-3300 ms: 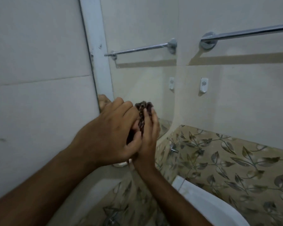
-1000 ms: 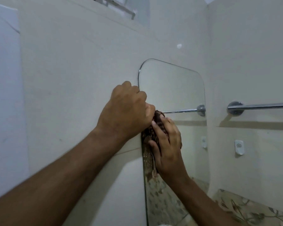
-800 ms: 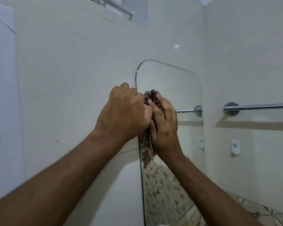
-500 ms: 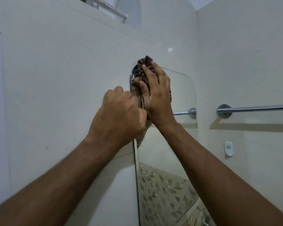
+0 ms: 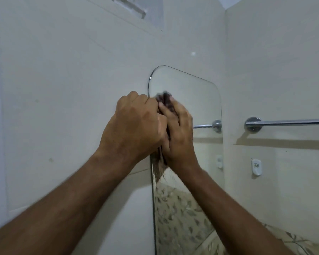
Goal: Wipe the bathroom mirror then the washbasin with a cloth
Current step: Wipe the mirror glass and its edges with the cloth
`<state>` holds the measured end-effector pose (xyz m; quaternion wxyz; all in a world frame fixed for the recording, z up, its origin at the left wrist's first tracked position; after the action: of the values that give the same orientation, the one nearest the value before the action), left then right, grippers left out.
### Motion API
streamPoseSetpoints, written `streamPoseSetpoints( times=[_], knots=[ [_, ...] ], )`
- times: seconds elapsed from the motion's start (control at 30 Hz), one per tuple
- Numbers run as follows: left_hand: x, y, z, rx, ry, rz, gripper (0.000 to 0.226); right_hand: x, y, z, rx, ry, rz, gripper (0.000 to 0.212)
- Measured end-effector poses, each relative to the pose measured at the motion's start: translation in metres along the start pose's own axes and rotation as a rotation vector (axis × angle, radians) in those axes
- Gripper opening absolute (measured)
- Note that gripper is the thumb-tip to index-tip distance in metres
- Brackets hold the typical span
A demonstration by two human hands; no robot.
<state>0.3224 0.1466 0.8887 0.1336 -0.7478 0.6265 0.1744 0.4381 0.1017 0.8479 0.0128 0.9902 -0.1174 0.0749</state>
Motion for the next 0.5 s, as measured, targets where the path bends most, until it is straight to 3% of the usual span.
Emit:
streamPoseSetpoints(
  times=[0.2,0.33,0.5],
  knots=[
    [-0.004,-0.002,-0.002,-0.05,0.111,-0.007,0.019,0.013,-0.002,-0.074,0.086,-0.052,0.008,0.043],
    [0.003,-0.003,0.0,-0.044,-0.009,-0.162,0.023,0.009,-0.002,-0.031,0.068,-0.086,-0.012,0.047],
    [0.006,-0.013,0.0,-0.172,-0.08,-0.329,0.034,0.001,0.001,0.041,0.019,-0.053,0.001,0.045]
  ],
)
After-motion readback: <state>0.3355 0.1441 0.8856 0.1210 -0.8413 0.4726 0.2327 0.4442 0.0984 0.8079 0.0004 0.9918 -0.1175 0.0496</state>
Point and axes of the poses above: each hand's wrist, its own z-axis away from the middle knuckle, its own y-axis out of the back of the hand, x = y × z, the point moved 6 cm from there along -z, towards the middle knuckle, and after that the axes turned 7 degrees about y, right-handed, at the moved point
